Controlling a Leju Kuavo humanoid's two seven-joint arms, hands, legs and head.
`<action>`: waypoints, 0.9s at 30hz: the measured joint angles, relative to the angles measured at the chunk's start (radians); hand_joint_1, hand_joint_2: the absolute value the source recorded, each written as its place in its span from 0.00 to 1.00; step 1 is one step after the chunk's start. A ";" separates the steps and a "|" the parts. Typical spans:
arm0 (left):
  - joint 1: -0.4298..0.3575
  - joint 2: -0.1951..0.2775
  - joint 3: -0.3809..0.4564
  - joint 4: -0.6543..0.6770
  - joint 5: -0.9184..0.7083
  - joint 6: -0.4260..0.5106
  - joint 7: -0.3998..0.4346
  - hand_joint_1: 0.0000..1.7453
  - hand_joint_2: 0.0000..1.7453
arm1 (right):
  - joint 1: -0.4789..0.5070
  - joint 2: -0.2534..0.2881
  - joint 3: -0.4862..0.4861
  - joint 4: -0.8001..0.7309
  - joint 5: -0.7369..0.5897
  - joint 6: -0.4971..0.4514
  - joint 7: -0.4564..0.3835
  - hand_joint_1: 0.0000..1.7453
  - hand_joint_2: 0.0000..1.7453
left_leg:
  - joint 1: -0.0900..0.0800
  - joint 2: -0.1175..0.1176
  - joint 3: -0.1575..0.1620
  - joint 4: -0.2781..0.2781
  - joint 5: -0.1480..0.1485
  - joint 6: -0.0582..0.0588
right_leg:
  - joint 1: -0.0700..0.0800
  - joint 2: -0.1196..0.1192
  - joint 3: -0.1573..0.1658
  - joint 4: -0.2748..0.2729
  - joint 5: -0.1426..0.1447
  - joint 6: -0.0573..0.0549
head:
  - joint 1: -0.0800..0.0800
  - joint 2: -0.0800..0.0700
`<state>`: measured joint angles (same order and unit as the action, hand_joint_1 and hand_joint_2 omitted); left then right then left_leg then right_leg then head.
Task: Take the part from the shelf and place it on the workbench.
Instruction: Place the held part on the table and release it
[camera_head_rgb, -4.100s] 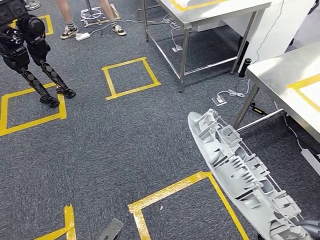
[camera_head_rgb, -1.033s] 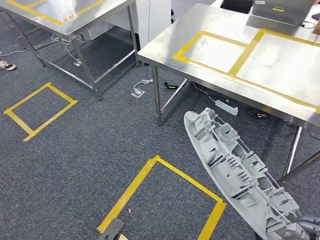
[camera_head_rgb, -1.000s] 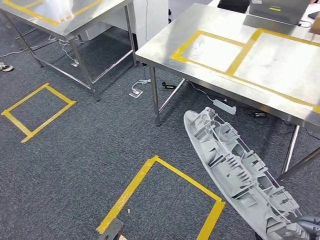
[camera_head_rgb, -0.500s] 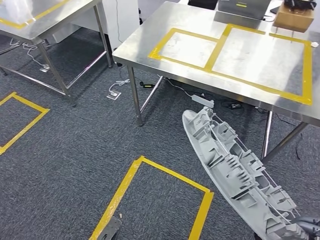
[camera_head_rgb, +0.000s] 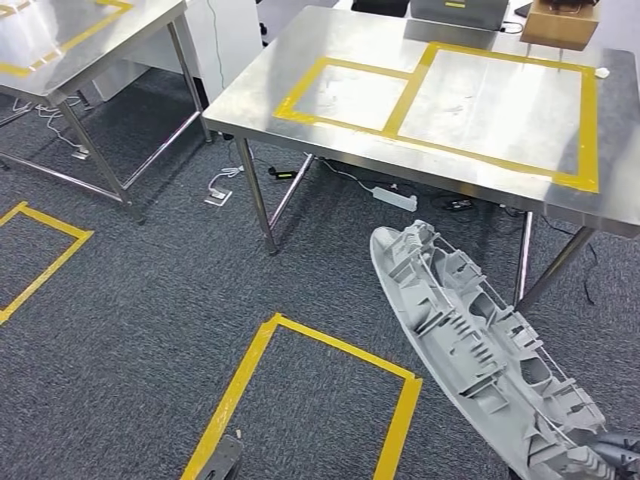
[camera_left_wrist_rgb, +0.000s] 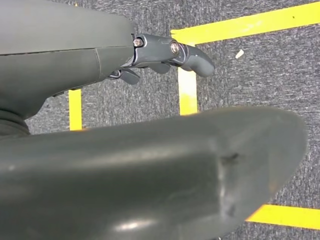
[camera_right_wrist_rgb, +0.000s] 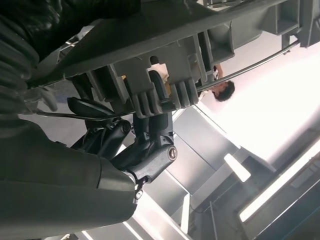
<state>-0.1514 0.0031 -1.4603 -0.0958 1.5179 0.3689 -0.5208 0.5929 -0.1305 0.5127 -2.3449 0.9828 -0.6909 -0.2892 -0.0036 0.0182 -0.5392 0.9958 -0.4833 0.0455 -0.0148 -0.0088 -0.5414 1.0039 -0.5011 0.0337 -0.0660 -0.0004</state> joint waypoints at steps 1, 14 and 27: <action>0.000 0.000 0.000 0.000 0.000 0.000 0.000 0.00 0.00 | 0.000 0.000 0.000 0.000 0.000 0.000 0.000 1.00 1.00 | 0.001 0.000 0.000 -0.001 0.001 -0.002 | 0.001 0.000 0.000 0.000 0.000 -0.002 | 0.000 0.000; -0.002 0.000 0.000 0.000 0.004 -0.003 -0.003 0.00 0.00 | 0.001 -0.002 0.000 0.002 0.002 0.000 0.013 1.00 1.00 | 0.009 0.002 0.023 -0.054 0.022 -0.012 | -0.001 0.001 -0.007 0.005 -0.005 0.008 | 0.004 0.000; -0.004 0.003 -0.001 0.001 0.014 -0.003 -0.007 0.00 0.00 | -0.007 -0.011 0.001 0.011 -0.008 0.000 0.020 1.00 1.00 | 0.043 0.001 0.026 0.000 -0.034 -0.081 | -0.037 0.011 -0.017 0.041 -0.031 0.020 | 0.011 0.000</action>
<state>-0.1553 0.0062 -1.4609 -0.0950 1.5314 0.3657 -0.5283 0.5864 -0.1418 0.5140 -2.3341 0.9751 -0.6909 -0.2690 0.0396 0.0195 -0.5129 0.9960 -0.5176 -0.0355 -0.0514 0.0022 -0.5584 1.0454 -0.5319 0.0534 -0.0549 -0.0004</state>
